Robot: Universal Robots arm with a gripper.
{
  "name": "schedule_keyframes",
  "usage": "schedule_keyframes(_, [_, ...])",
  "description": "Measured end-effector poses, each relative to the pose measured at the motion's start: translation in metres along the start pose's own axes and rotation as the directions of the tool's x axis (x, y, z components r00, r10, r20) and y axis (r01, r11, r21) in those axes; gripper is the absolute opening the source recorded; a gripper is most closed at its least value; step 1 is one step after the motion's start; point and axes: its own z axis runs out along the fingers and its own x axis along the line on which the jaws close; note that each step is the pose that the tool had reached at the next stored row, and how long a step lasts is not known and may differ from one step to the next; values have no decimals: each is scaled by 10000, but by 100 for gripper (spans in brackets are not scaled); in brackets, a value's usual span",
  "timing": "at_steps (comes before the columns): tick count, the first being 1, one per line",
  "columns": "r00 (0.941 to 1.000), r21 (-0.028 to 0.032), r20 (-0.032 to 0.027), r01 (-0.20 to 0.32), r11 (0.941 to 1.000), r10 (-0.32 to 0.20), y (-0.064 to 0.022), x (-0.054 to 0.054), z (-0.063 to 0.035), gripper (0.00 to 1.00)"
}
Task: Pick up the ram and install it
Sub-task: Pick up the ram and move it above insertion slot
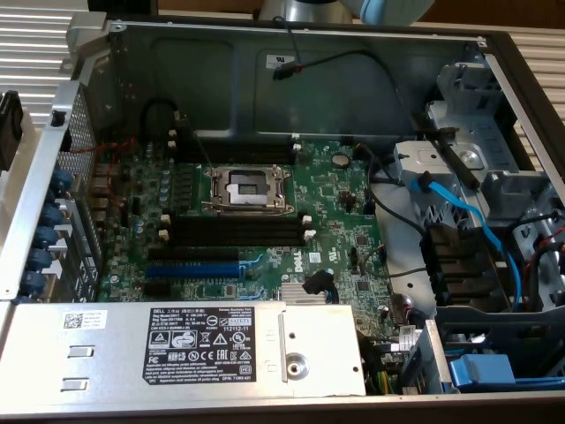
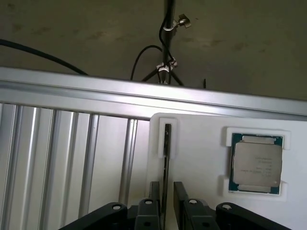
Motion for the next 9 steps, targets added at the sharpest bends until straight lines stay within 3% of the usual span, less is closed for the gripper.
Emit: schedule_keyframes(9, [10000,3,-12,63,10000,-63,-11,0,16,26])
